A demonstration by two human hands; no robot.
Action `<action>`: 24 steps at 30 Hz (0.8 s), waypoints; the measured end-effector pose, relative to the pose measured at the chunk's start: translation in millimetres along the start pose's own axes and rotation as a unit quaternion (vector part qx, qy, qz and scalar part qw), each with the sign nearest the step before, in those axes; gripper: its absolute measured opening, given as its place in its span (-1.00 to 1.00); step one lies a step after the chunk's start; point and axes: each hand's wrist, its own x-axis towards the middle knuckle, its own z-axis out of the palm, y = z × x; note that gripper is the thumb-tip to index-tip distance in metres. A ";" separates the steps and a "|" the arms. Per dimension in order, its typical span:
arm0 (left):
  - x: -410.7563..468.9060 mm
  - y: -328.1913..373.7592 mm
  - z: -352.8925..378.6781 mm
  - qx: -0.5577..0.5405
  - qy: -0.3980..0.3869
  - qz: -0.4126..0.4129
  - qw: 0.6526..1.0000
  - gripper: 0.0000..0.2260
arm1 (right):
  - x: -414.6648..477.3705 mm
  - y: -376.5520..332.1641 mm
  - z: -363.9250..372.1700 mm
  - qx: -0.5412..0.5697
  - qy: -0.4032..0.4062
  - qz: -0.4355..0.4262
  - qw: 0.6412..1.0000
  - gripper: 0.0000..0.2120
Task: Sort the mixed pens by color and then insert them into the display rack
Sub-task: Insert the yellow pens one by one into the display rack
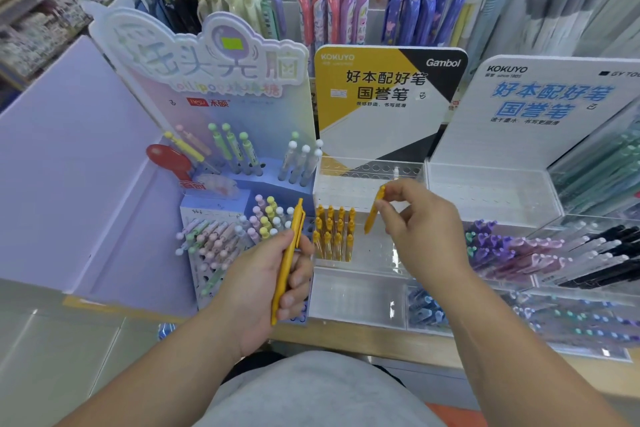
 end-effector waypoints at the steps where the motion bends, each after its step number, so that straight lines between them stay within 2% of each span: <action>1: -0.2 0.0 -0.9 -0.002 0.004 0.002 1.000 -0.69 | -0.7 1.5 3.7 -0.007 -0.002 -0.005 1.000 -0.91; 14: -0.3 4.8 -2.6 -0.001 0.020 0.026 0.999 -0.72 | -1.2 8.4 15.2 -0.021 0.000 -0.029 0.999 -0.87; 19: -0.6 6.1 -2.7 0.000 0.012 0.024 1.000 -0.71 | -3.5 17.5 25.8 -0.060 -0.020 -0.040 0.997 -0.87; 24: -1.2 7.7 -2.6 0.001 0.007 0.024 1.000 -0.71 | -7.2 25.2 36.3 -0.092 -0.062 -0.014 0.994 -0.87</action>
